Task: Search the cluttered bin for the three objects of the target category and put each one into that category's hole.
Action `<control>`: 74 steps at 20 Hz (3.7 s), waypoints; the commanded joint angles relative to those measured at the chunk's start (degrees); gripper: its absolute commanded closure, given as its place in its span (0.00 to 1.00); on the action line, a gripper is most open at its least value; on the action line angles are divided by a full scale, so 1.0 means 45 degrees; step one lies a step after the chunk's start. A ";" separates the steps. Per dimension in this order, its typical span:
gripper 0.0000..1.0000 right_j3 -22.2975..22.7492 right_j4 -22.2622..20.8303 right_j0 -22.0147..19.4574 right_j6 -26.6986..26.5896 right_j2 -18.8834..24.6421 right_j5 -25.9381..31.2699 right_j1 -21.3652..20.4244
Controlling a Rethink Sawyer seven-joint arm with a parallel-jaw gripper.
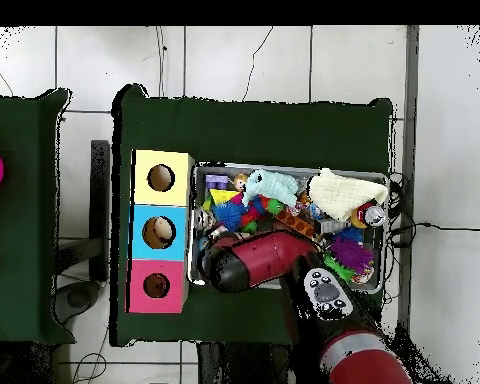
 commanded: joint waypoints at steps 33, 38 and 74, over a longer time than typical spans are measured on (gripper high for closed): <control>1.00 -0.4050 0.0693 0.1266 -0.4084 0.2763 0.6559 -0.1300; 1.00 -0.3854 0.0617 0.0638 -0.4560 0.2898 0.6527 -0.1549; 1.00 -0.5818 0.0918 0.0581 -0.5331 0.2074 0.5608 0.0890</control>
